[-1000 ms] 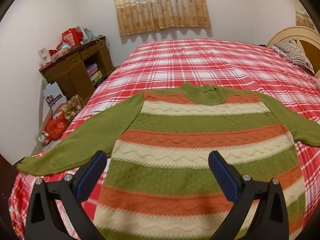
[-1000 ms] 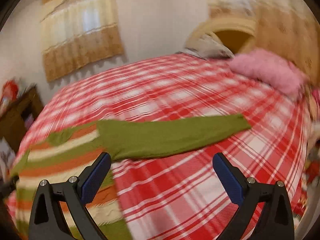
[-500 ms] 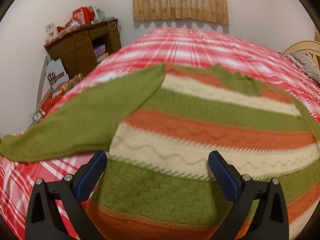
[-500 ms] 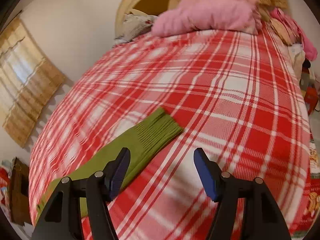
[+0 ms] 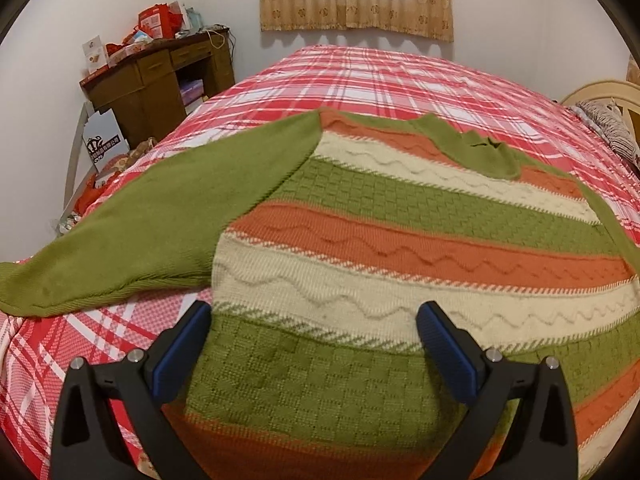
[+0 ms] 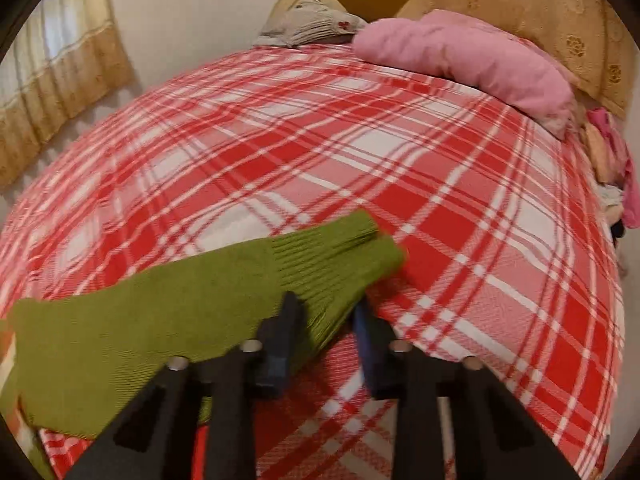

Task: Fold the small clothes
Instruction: 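Move the right tool to the sweater sleeve cuff and grasp it, then lift the cuff with the right tool and fold the sleeve across the sweater body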

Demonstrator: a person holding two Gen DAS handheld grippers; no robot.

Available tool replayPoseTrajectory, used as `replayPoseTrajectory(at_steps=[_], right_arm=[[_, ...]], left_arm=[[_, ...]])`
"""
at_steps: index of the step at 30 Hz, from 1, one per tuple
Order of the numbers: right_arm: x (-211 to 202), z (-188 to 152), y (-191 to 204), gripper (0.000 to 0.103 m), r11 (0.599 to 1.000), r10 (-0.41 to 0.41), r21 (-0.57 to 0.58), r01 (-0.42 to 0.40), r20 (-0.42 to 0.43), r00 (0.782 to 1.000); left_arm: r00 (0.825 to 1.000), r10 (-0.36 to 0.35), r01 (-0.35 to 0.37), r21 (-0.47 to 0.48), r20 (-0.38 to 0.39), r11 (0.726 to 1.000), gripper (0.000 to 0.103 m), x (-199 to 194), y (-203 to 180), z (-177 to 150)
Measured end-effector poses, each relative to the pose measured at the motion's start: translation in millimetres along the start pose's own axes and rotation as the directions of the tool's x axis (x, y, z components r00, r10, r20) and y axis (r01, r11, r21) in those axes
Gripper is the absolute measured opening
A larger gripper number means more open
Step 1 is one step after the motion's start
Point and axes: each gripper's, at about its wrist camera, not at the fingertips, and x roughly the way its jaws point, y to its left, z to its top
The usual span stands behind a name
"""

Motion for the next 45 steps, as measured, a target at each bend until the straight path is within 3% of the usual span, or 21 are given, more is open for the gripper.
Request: replayPoseTrajectory(at_steps=[3,6,8,10,13,16,22,26,31,33,36,38,40,41,45], right_arm=[[-4.1,4.2,-1.6,0.008,0.999,0.044,0.019,-0.044,-0.010,0.999],[-31.0,15.8,3.8,0.007,0.991,0.115,0.060,-0.118,0.048,0.992],[-53.6,19.5,21.7,0.007,0.986,0.159,0.028,-0.162,0.088,0.983],[-78.3,21.6,45.5,0.007,0.973,0.232,-0.014,-0.232,0.109,0.966],[-118.4,17.2,97.1,0.007,0.932,0.359,-0.096,-0.349,0.127,0.925],[-146.6,4.1,155.9,0.007,0.870,0.483,-0.170,-0.463,0.102,0.870],[-170.1,-55.2,293.7,0.007,0.715,0.655,-0.282,-0.640,-0.053,0.754],[-168.2,-102.8,372.1,0.007,0.622,0.709,-0.303,-0.722,-0.172,0.684],[-157.3,-161.4,451.3,0.007,0.523,0.734,-0.300,-0.798,-0.318,0.600],[-147.2,-177.6,470.5,0.007,0.484,0.737,-0.284,-0.828,-0.377,0.560],[-132.5,-199.8,496.8,0.007,0.444,0.720,-0.268,-0.855,-0.461,0.519],[-120.7,-210.3,510.6,0.007,0.405,0.713,-0.252,-0.879,-0.514,0.476],[-109.8,-221.3,520.9,0.007,0.359,0.705,-0.211,-0.909,-0.576,0.413],[-106.7,-224.7,522.6,0.011,0.348,0.700,-0.193,-0.918,-0.597,0.391],[-88.9,-233.3,527.1,0.014,0.340,0.665,-0.080,-0.937,-0.684,0.299]], left_arm=[[1.000,-0.007,0.007,-0.006,0.002,1.000,0.103,0.7,-0.2,0.6],[1.000,-0.012,0.012,-0.008,0.005,1.000,0.103,0.9,0.1,0.7],[1.000,-0.018,0.018,-0.011,0.007,1.000,0.103,0.9,0.5,0.7],[1.000,-0.022,0.022,-0.014,0.009,1.000,0.103,0.7,1.5,0.5],[1.000,-0.027,0.027,-0.016,0.011,1.000,0.103,0.5,2.4,0.5],[0.999,-0.031,0.032,-0.018,0.013,0.999,0.103,0.1,3.5,-0.1],[0.995,-0.084,0.087,-0.074,0.047,0.993,0.103,-5.2,15.9,-2.3],[0.988,-0.130,0.140,-0.143,0.079,0.980,0.103,-7.0,29.3,-3.5],[0.985,-0.146,0.160,-0.160,0.095,0.974,0.103,-6.6,31.5,-2.9],[0.983,-0.154,0.169,-0.165,0.100,0.972,0.103,-6.8,32.3,-3.3],[0.981,-0.164,0.180,-0.171,0.104,0.969,0.103,-7.0,35.4,-4.3],[0.982,-0.161,0.176,-0.167,0.104,0.970,0.103,-6.8,35.5,-3.9],[0.982,-0.157,0.173,-0.164,0.104,0.971,0.103,-7.2,36.1,-4.5],[0.982,-0.155,0.171,-0.167,0.103,0.971,0.103,-6.9,36.2,-4.5],[0.981,-0.163,0.180,-0.178,0.107,0.967,0.103,-7.3,38.3,-5.2]])
